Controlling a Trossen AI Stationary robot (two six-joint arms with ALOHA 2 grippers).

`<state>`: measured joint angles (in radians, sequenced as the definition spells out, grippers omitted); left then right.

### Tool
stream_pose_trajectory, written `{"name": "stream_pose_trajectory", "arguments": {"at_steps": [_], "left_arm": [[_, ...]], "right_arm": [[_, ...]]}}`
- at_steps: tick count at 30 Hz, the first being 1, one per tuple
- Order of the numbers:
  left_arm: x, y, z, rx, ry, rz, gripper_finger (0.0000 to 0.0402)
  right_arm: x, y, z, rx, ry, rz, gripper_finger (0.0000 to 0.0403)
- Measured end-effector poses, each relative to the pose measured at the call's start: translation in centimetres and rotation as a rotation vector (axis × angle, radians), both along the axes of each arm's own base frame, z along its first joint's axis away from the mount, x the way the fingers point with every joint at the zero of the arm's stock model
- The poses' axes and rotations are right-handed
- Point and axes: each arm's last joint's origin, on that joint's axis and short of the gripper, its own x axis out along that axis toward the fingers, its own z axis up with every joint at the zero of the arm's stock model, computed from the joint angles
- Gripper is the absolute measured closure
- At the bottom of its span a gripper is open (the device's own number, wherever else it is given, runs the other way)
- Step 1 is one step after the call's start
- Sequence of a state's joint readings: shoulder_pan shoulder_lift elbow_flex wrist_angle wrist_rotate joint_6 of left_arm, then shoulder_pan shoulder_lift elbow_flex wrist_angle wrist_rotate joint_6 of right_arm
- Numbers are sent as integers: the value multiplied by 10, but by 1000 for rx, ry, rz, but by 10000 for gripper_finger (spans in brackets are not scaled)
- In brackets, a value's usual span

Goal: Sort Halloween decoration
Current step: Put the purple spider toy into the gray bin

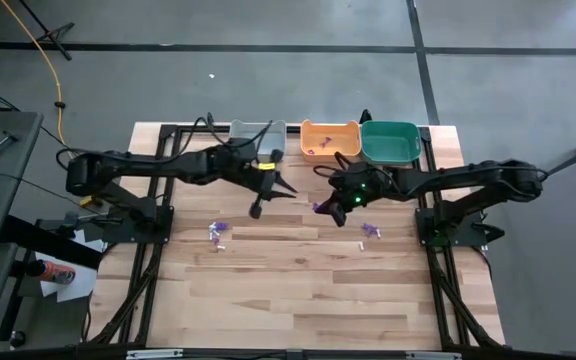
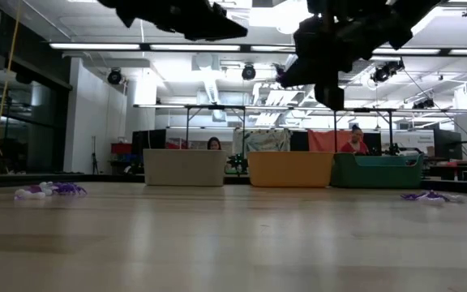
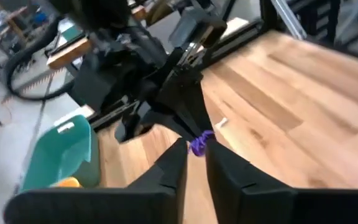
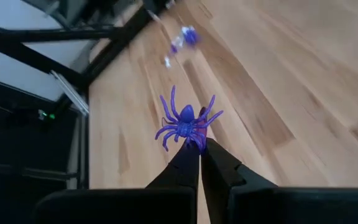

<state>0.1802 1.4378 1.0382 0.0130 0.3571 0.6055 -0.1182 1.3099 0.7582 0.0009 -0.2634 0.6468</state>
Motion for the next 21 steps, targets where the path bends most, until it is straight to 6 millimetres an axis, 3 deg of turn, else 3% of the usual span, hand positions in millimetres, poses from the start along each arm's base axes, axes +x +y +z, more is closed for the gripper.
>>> {"name": "stream_pose_trajectory", "arguments": {"at_steps": [9, 21], "left_arm": [[26, 0, -14, 261, -1, -81, 285], [33, -8, -21, 400, -15, -105, 280]], "right_arm": [[3, -11, 3, 32, -53, -25, 403], [3, -11, 3, 38, -52, -19, 403]]}}
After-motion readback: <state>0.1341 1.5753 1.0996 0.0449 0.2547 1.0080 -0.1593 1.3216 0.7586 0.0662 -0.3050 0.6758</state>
